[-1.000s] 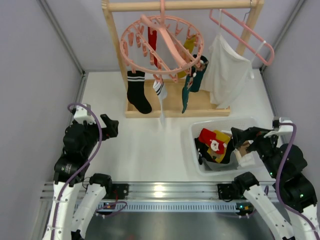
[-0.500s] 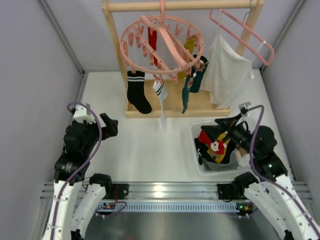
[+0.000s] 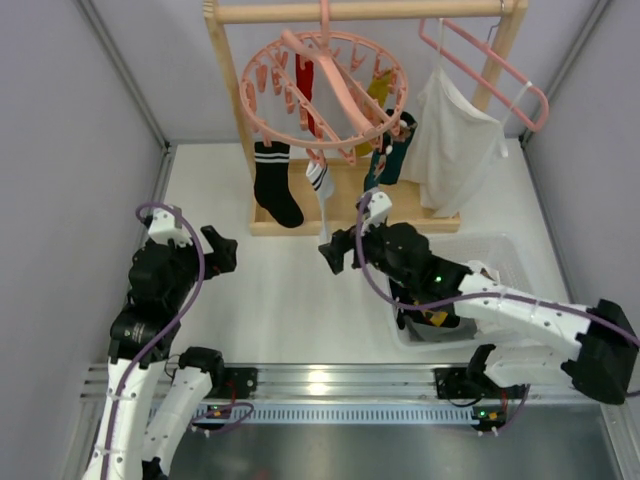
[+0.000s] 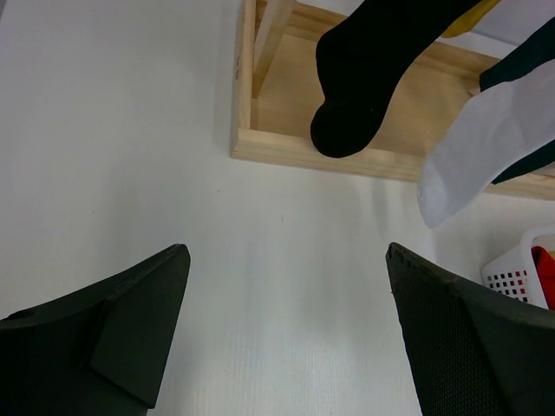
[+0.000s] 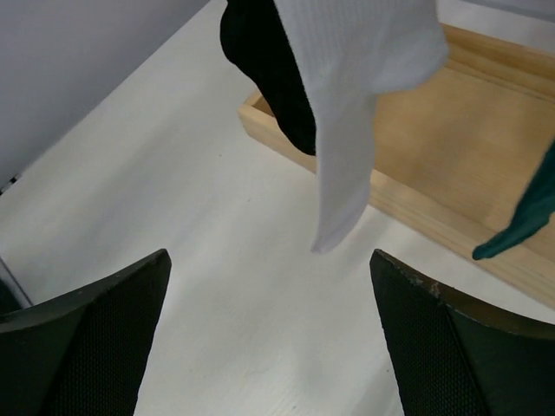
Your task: Remove the socks clipped to the hanger
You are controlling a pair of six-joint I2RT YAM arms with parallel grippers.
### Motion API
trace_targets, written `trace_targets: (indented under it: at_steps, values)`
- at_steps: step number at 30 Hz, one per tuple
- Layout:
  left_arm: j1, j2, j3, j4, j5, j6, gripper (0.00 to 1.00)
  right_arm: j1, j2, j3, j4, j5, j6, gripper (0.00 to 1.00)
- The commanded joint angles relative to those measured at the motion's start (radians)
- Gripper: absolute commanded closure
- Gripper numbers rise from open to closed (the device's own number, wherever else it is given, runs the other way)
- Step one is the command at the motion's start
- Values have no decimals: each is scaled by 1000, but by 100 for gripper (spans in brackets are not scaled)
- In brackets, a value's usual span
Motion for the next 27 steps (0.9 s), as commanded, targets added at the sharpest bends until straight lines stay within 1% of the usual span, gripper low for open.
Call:
trace_targets:
  at_steps: [1,4,5,8,9,10,12,13,15,16,18,19,20,22,23,24,27]
  values:
    - [4,11,6,54,22,0,2,73,131,71,202,259,3,10]
    - [3,17,4,56,27,1,1,79,277,137,239,313,-14,16]
    - [1,17,4,56,27,1,1,80,342,168,246,354,-21,18]
    - [-5,23,4,54,31,1,2,83,439,199,289,443,-51,25]
    - [-5,25,6,56,33,3,1,83,458,200,303,457,-60,26]
    - [-6,23,6,54,33,3,2,83,472,200,322,472,-72,30]
    - [-6,28,6,56,33,3,2,83,501,186,394,495,-80,35]
    - [-6,29,7,56,33,3,1,82,510,180,420,500,-93,42]
    - [-6,37,7,56,33,1,2,82,535,168,490,528,-92,49]
    - [-6,39,7,56,33,0,1,82,544,165,515,531,-101,57]
    - [-6,42,9,54,31,0,2,82,576,163,587,543,-107,67]
    - [-6,40,9,56,33,-2,1,82,591,165,605,543,-127,76]
    - [-6,42,11,56,33,-2,2,82,617,177,616,548,-132,78]
    - [-6,37,12,54,19,-6,2,82,634,188,627,546,-143,88]
    - [-6,36,17,56,7,-11,1,83,633,183,629,546,-137,97]
    - [-6,34,21,54,-4,-15,2,90,627,174,635,546,-130,100]
    - [-6,57,58,53,-1,-31,1,114,578,130,658,557,-120,100]
